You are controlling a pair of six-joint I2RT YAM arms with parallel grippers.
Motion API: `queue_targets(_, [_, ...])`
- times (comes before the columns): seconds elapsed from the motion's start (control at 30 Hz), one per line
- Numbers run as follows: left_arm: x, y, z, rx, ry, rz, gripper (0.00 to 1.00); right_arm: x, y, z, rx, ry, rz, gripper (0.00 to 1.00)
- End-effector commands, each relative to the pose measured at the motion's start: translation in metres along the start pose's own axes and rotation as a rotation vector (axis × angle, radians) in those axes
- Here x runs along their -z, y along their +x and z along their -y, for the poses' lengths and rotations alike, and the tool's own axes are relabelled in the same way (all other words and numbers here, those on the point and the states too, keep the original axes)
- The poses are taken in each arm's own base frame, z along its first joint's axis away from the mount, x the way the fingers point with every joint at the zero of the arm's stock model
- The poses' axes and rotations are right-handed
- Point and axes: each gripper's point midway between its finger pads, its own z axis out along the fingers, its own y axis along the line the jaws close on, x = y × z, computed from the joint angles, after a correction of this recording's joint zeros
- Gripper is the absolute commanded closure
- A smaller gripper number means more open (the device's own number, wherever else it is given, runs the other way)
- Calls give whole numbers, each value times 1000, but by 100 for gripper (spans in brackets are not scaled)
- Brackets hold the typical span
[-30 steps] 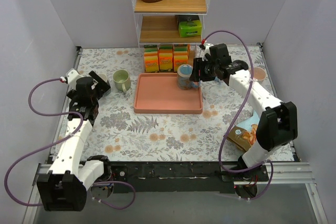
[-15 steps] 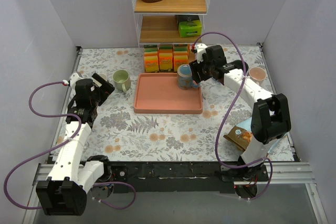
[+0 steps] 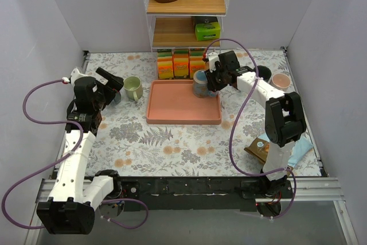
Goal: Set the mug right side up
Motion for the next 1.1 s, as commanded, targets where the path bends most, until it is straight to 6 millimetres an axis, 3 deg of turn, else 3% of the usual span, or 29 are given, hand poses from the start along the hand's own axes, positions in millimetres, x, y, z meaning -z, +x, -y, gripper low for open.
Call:
queue_targets(0.0, [5, -5, 20, 8, 61, -16, 2, 2, -17, -1, -1, -21, 33, 78])
queue_targets(0.07, [4, -2, 21, 8, 67, -27, 2, 1, -15, -1, -6, -24, 25, 97])
queue_targets(0.2, [3, 3, 21, 10, 76, -42, 2, -1, -3, -2, -18, -21, -15, 99])
queue_targets(0.4, [7, 10, 28, 19, 124, -72, 2, 18, -9, -11, -21, -49, 17, 99])
queue_targets(0.53, [12, 17, 42, 26, 196, -110, 2, 39, -27, -24, -97, -86, 77, 99])
queue_targets(0.67, [22, 23, 80, 33, 383, -167, 2, 53, -37, -50, -253, -191, 134, 99])
queue_targets(0.73, [29, 36, 94, 33, 466, -228, 2, 64, -46, -60, -298, -236, 176, 99])
queue_targets(0.97, [48, 75, 117, 40, 662, -411, 2, 107, -94, -106, -542, -536, 323, 99])
queue_targets(1.03, [52, 80, 122, 57, 701, -452, 2, 115, -97, -115, -590, -624, 364, 99])
queue_targets(1.07, [56, 77, 130, 64, 741, -453, 2, 132, -114, -123, -615, -719, 424, 99])
